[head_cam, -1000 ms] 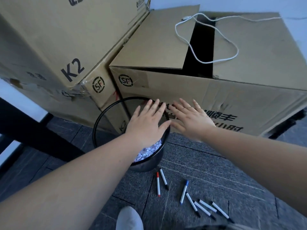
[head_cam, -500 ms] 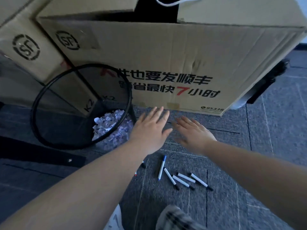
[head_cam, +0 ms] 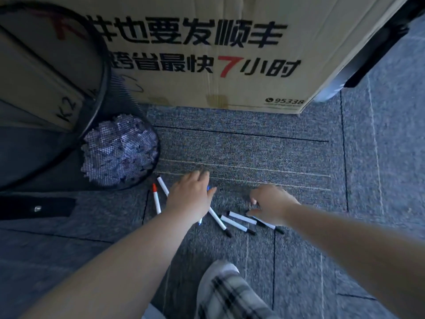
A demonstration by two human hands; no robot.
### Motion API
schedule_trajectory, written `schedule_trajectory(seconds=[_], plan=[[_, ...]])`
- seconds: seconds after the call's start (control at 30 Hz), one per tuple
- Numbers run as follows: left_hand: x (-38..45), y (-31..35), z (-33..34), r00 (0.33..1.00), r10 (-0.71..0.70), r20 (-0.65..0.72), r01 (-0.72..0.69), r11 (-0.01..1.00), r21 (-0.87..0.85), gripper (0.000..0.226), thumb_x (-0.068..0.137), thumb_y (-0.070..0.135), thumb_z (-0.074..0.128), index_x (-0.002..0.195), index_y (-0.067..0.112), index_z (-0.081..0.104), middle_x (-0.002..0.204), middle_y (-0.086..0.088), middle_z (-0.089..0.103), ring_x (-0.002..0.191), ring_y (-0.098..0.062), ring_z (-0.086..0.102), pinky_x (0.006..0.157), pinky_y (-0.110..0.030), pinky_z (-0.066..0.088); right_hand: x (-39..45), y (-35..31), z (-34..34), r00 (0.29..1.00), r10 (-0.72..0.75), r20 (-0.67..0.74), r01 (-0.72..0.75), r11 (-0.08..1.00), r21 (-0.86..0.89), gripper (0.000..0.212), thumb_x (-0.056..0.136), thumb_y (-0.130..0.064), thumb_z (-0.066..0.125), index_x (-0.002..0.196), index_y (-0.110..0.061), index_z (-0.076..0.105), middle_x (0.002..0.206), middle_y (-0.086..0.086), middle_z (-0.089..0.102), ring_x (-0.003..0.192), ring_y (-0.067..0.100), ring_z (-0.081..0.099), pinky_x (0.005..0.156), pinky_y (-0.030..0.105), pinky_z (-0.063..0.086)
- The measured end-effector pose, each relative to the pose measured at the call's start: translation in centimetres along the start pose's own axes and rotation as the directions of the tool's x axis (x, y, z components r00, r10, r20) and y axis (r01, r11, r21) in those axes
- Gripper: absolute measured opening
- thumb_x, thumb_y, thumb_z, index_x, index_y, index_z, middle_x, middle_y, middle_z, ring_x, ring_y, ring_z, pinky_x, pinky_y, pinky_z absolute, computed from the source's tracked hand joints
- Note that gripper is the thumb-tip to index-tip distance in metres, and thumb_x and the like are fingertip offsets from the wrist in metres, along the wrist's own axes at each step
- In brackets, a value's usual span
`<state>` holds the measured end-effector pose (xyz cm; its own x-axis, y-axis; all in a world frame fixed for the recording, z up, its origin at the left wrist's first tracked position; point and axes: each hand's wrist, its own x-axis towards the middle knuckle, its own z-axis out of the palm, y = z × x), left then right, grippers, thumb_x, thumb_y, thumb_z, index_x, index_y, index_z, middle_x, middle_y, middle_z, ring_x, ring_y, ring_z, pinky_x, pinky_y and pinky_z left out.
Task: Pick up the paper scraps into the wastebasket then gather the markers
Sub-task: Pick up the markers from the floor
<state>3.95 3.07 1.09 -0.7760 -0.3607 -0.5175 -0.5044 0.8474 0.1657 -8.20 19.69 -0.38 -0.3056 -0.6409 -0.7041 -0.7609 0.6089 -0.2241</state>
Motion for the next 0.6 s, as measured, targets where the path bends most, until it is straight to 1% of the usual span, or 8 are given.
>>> schedule_trajectory(seconds=[0.1,0.17,0.27,0.33,0.4,0.43,0.53,0.6], plan=[[0.5,0.1,0.8,0.998,-0.031,-0.059,0.027,0.998,-0.060,0.040,0.095,0.041,0.040,0.118,0.008,0.045,0.116,-0.009,0.053,0.106,-0.025,0.049,0.082,-0.035,0.044,0.1,0.1,0.2,1.000,-0.004,-0.030,0.004,1.000,-0.006,0.035,0.090,-0.044,0.052,0.112,-0.017,0.054,0.108,0.002,0.058,0.100,0.021,0.055,0.092,0.038,0.047],[0.6,0.3,1.1,0.994,-0.075,-0.082,0.067,0.993,-0.095,0.034,0.094,0.039,0.044,0.108,0.007,0.047,0.107,-0.009,0.053,0.097,-0.025,0.052,0.072,-0.033,0.043,0.0,0.1,0.4,0.998,-0.017,-0.061,0.017,1.000,0.003,0.031,0.093,-0.039,0.048,0.112,-0.015,0.055,0.106,0.002,0.058,0.098,0.020,0.056,0.091,0.036,0.049],[0.7,0.6,1.7,0.989,-0.142,-0.052,0.134,0.983,-0.128,0.032,0.093,0.034,0.048,0.110,0.007,0.046,0.108,-0.010,0.051,0.095,-0.027,0.054,0.070,-0.036,0.046,0.0,-0.1,0.4,0.992,-0.036,-0.123,0.034,0.999,-0.019,0.029,0.096,-0.035,0.043,0.110,-0.013,0.055,0.096,0.002,0.059,0.089,0.019,0.058,0.084,0.034,0.052],[0.8,0.8,2.2,0.985,-0.164,-0.050,0.154,0.975,-0.160,0.030,0.093,0.028,0.049,0.113,0.007,0.043,0.111,-0.011,0.052,0.095,-0.028,0.055,0.070,-0.038,0.049,-0.2,-0.4,0.3,0.982,-0.029,-0.189,0.034,0.999,0.026,0.028,0.098,-0.032,0.038,0.107,-0.010,0.053,0.084,0.002,0.058,0.075,0.018,0.060,0.070,0.030,0.055],[0.9,0.8,2.5,0.982,-0.174,-0.067,0.159,0.969,-0.192,0.027,0.094,0.022,0.049,0.115,0.007,0.042,0.110,-0.013,0.053,0.093,-0.028,0.055,0.067,-0.036,0.047,-0.3,-0.9,-0.1,0.965,-0.025,-0.260,0.052,0.994,0.097,0.026,0.100,-0.030,0.034,0.104,-0.009,0.048,0.076,0.001,0.055,0.063,0.017,0.057,0.057,0.027,0.051],[0.9,0.8,2.7,0.981,-0.176,-0.075,0.159,0.968,-0.197,0.025,0.093,0.017,0.049,0.115,0.006,0.042,0.109,-0.013,0.053,0.092,-0.028,0.055,0.064,-0.034,0.044,-0.3,-1.2,-0.3,0.956,-0.024,-0.292,0.064,0.990,0.129,0.025,0.100,-0.030,0.032,0.104,-0.009,0.045,0.077,0.002,0.054,0.062,0.018,0.055,0.056,0.027,0.049],[0.8,0.5,2.5,0.976,-0.200,-0.083,0.181,0.963,-0.199,0.018,0.092,0.008,0.047,0.110,0.006,0.044,0.104,-0.013,0.055,0.087,-0.028,0.055,0.061,-0.034,0.037,-0.3,-1.8,-0.4,0.928,-0.030,-0.371,0.108,0.975,0.193,0.025,0.100,-0.031,0.030,0.108,-0.010,0.043,0.090,0.004,0.056,0.065,0.020,0.056,0.061,0.033,0.053],[0.6,0.1,2.2,0.966,-0.226,-0.129,0.189,0.950,-0.250,0.014,0.092,0.008,0.047,0.105,0.004,0.045,0.098,-0.012,0.055,0.079,-0.025,0.052,0.058,-0.033,0.035,-0.4,-2.3,-0.1,0.935,-0.065,-0.349,0.136,0.973,0.184,0.029,0.099,-0.038,0.032,0.112,-0.013,0.042,0.092,0.002,0.058,0.066,0.016,0.057,0.058,0.031,0.053]])
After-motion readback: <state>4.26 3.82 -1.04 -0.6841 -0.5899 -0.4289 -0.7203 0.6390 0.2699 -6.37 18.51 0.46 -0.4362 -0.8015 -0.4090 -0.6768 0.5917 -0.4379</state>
